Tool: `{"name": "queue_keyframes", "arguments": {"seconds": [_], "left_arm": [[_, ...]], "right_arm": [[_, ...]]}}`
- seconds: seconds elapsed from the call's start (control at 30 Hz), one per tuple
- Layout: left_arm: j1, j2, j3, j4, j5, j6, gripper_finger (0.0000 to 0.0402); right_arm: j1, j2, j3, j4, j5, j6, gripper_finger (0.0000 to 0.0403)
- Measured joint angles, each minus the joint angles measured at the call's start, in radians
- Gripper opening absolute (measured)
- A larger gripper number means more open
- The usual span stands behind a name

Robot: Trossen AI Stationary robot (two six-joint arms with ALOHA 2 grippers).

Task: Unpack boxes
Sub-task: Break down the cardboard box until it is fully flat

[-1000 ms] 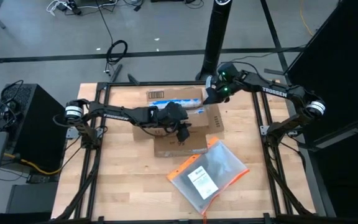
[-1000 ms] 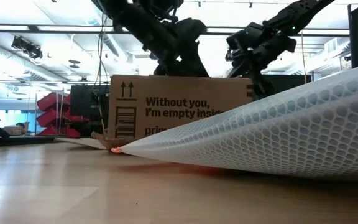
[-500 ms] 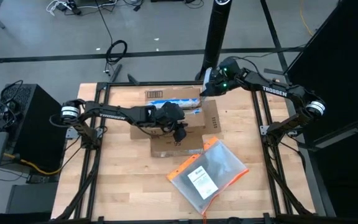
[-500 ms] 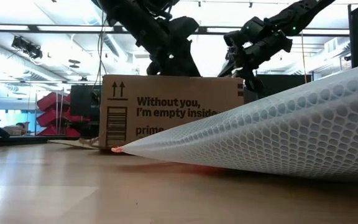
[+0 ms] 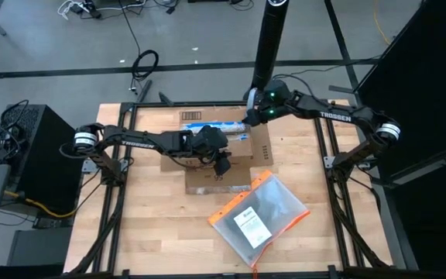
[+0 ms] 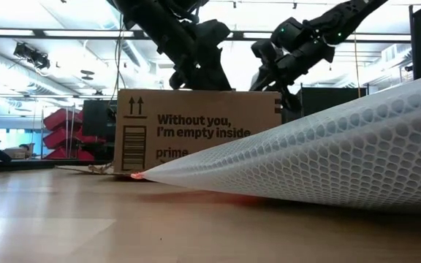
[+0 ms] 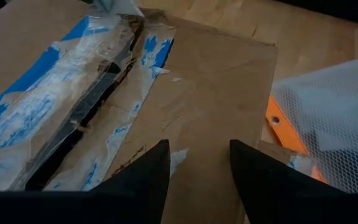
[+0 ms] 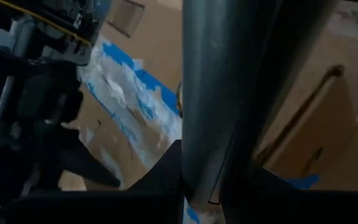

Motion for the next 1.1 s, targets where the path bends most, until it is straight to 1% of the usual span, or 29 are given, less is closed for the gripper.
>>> {"name": "queue_keyframes", "arguments": {"seconds": [0.37, 0.47, 0.53, 0.7, 0.8, 0.87, 0.9, 1.1], "left_arm": [[-0.001, -0.003, 0.003, -0.038, -0.012, -0.017, 0.0157], [0.000, -0.003, 0.003, -0.042, -0.013, -0.018, 0.0156], [0.000, -0.003, 0.003, -0.046, -0.015, -0.018, 0.0156], [0.000, -0.028, 0.002, -0.060, -0.005, -0.012, 0.0156], [0.006, -0.092, 0.012, -0.101, -0.002, 0.032, 0.0156], [0.022, -0.159, 0.030, -0.116, 0.000, 0.078, 0.0156], [0.041, -0.190, 0.039, -0.123, 0.005, 0.103, 0.0156], [0.249, -0.222, 0.046, -0.178, 0.107, 0.231, 0.0156]], "right_arm": [[0.013, -0.026, 0.000, -0.139, -0.116, -0.004, 0.0040], [0.015, -0.046, 0.001, -0.167, -0.180, -0.017, 0.0040], [0.012, -0.063, 0.000, -0.220, -0.201, -0.031, 0.0040], [0.007, -0.123, -0.001, -0.215, -0.196, -0.027, 0.0040], [0.013, -0.176, -0.001, -0.165, -0.167, 0.001, 0.0040], [0.031, -0.206, 0.000, -0.126, -0.110, 0.016, 0.0040], [0.052, -0.211, 0.000, -0.113, -0.084, 0.020, 0.0040], [0.237, -0.172, 0.000, -0.087, -0.009, 0.009, 0.0040]]}}
